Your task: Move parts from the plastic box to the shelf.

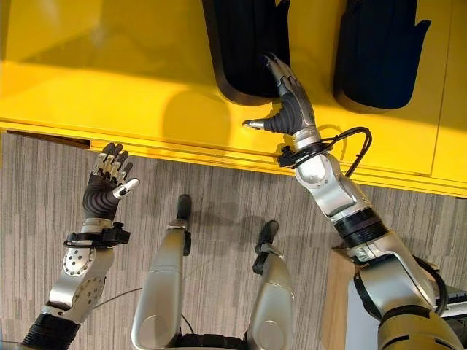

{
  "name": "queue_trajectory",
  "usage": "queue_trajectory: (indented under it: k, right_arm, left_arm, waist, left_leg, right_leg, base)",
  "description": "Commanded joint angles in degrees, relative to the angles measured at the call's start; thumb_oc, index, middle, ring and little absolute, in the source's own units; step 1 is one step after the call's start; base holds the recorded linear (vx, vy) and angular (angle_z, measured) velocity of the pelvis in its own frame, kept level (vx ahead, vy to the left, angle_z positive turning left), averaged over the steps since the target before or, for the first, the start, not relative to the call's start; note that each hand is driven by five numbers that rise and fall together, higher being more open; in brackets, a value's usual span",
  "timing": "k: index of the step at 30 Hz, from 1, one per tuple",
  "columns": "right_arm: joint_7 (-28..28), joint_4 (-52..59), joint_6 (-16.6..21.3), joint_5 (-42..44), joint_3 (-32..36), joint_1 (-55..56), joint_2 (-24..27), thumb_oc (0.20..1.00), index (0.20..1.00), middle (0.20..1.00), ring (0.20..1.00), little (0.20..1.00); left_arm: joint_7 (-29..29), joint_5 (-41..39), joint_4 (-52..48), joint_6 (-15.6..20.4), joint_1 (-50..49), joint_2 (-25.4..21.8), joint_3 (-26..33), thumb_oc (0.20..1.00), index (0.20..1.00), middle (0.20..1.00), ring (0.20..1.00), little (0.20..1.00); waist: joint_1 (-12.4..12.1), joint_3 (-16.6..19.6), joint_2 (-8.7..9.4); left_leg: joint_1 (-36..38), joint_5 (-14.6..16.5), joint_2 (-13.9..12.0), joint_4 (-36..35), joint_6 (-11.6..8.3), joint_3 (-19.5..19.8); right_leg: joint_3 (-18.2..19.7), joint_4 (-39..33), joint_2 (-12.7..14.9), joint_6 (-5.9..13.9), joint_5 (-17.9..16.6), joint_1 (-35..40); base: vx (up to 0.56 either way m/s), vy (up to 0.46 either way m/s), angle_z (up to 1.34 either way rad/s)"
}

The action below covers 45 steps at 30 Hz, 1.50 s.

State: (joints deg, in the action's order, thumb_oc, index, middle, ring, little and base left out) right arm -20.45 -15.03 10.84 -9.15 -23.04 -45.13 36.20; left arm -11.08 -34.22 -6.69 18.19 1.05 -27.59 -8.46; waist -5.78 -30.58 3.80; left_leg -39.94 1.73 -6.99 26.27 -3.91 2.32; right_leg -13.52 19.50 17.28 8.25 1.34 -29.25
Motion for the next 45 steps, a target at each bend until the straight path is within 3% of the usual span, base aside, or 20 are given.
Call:
queue_trajectory:
  k: [1,10,35,45]
  right_arm:
    - [-2.5,-0.6,0.2,1.6,2.3,-2.0,0.0,1.000,1.000,1.000,1.000,1.000]
    - [-4.2,2.2,-0.1,-0.3,2.9,-3.5,-1.1,1.000,1.000,1.000,1.000,1.000]
    - [-8.5,0.0,-2.1,2.1,5.8,-0.9,-10.3,1.000,1.000,1.000,1.000,1.000]
    - [-12.0,0.6,-3.5,-1.6,6.1,0.6,-12.7,1.000,1.000,1.000,1.000,1.000]
  left_arm:
    - [-0.2,2.2,-4.0,4.3,2.4,0.2,2.4,1.000,1.000,1.000,1.000,1.000]
    - [-0.5,2.5,-4.4,4.1,2.4,0.4,2.3,1.000,1.000,1.000,1.000,1.000]
    - [-4.1,4.6,-3.9,3.7,3.6,0.9,1.8,1.000,1.000,1.000,1.000,1.000]
    - [-5.9,5.9,-4.1,3.6,4.0,1.1,1.6,1.000,1.000,1.000,1.000,1.000]
  waist:
    - [0.1,0.9,-0.64]
    - [0.0,1.4,-0.74]
    - [0.6,1.3,-0.70]
    - [1.1,1.3,-0.82]
  left_leg:
    - [-0.3,2.5,-1.0,0.7,-0.52,0.9]
    - [-0.6,2.6,-1.0,1.0,-0.44,0.9]
    - [-1.3,2.6,-0.7,1.1,-0.19,0.7]
    - [-1.3,2.8,-0.7,1.3,-0.04,0.4]
  right_leg:
    - [0.5,2.3,1.0,1.27,2.2,3.3]
    - [0.6,2.8,0.9,1.21,2.6,3.0]
    - [0.6,2.8,1.1,1.12,2.5,2.8]
    - [0.8,3.1,1.1,1.17,2.4,2.5]
  base:
    - [0.00,0.000,0.00]
    - [0.00,0.000,0.00]
    - [0.00,0.000,0.00]
    - [0.00,0.000,0.00]
